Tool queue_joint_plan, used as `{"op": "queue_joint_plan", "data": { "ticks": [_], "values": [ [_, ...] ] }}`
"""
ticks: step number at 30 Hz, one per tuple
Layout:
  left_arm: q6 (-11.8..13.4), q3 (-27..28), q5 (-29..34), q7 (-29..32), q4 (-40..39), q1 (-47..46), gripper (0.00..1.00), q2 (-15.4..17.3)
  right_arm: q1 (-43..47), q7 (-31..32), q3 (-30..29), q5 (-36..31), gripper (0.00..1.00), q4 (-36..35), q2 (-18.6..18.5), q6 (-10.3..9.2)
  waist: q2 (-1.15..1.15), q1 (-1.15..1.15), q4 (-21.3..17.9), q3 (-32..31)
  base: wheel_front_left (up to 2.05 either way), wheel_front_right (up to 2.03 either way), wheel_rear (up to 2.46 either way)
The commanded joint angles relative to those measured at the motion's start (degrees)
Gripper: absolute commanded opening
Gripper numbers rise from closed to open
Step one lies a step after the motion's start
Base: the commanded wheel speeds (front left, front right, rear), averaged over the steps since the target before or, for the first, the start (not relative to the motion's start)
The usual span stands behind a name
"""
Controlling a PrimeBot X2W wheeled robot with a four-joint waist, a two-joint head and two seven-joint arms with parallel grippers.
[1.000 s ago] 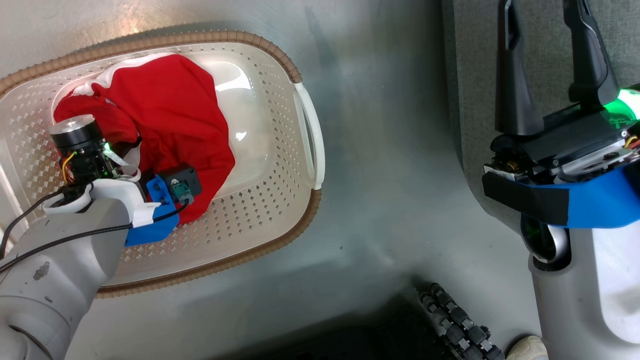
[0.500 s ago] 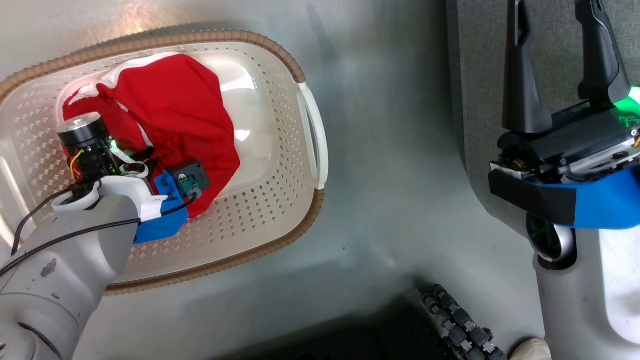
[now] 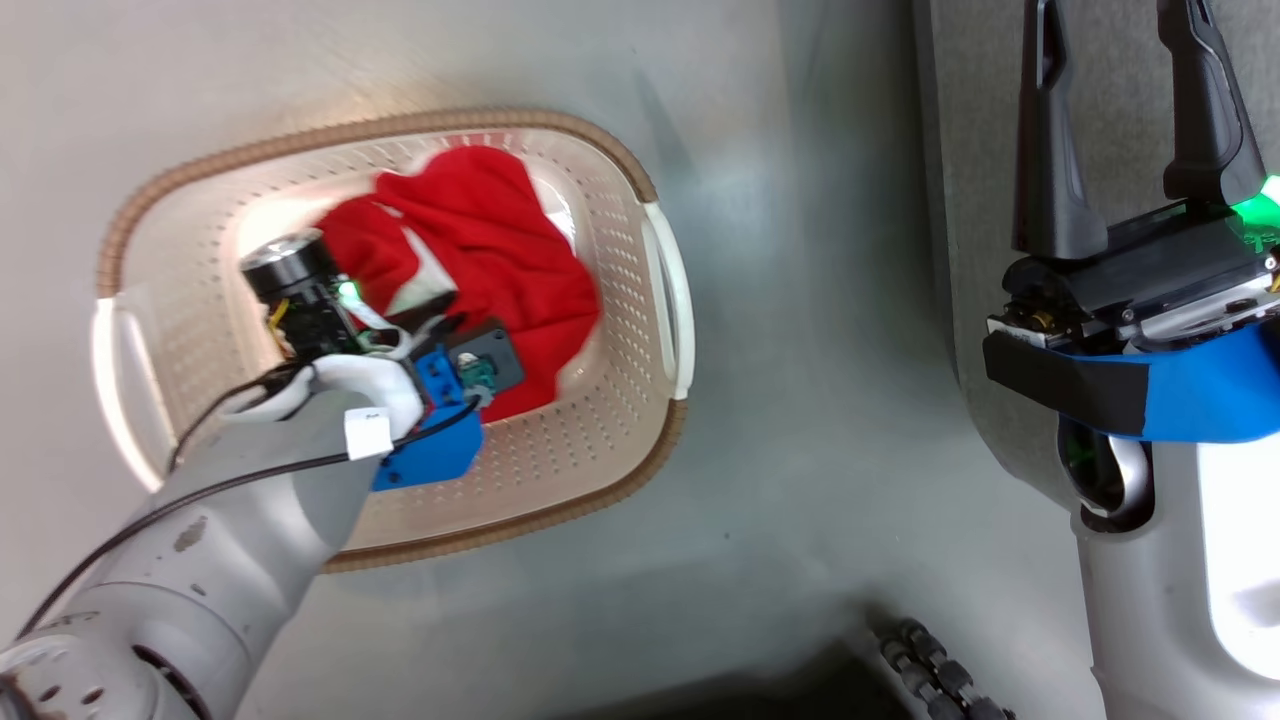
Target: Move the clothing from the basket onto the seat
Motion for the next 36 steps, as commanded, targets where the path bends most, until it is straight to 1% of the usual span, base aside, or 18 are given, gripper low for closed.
{"op": "queue_joint_plan", "data": {
  "ticks": [1,7,13,17,20,24,33,36],
  "values": [
    [0.0,-0.1,-1.2,-1.0,-0.6,0.4,0.0,-0.5,0.1,-0.2,-0.2,-0.5,1.0,0.3,0.0,0.03,0.0,0.0,1.7,-2.3,0.0,0.0,0.0],
    [0.0,-0.1,-6.6,-4.1,-2.3,1.1,0.0,-2.3,2.0,-0.2,-1.1,-1.8,1.0,2.0,0.0,0.03,0.0,0.0,4.3,-8.0,0.0,0.0,0.0],
    [0.0,0.3,-12.0,-6.1,-4.6,3.1,0.0,-3.1,4.4,-0.2,-2.0,-2.0,1.0,3.6,-0.8,0.03,0.0,0.0,6.7,-14.8,0.0,0.0,0.0],
    [0.0,1.1,-14.2,-6.4,-6.9,4.5,0.0,-3.4,6.4,-0.2,-2.5,-1.9,1.0,4.7,-1.4,0.03,0.0,0.0,8.2,-19.4,0.0,0.0,0.0],
    [0.0,3.1,-15.6,-6.4,-10.5,5.8,0.0,-2.8,7.8,-0.2,-2.5,-1.7,1.0,5.4,-1.8,0.03,0.0,0.0,9.1,-22.6,0.0,0.0,0.0],
    [0.9,6.0,-16.5,-6.4,-15.0,8.3,0.0,-1.7,9.9,-0.2,-2.4,-1.4,1.0,6.4,-1.9,0.03,0.0,0.0,10.0,-27.4,0.0,0.0,0.0],
    [3.0,13.7,-18.0,-6.5,-23.4,13.3,0.0,0.3,14.7,-0.2,-2.3,-0.8,1.0,8.6,-1.8,0.03,0.0,0.0,10.7,-36.1,0.0,0.0,0.0],
    [3.4,16.4,-18.2,-6.5,-25.9,14.8,0.0,0.5,16.2,-0.2,-2.5,-0.4,1.0,9.1,-1.8,0.03,0.0,0.0,10.8,-38.4,0.0,0.0,0.0]
  ]
}}
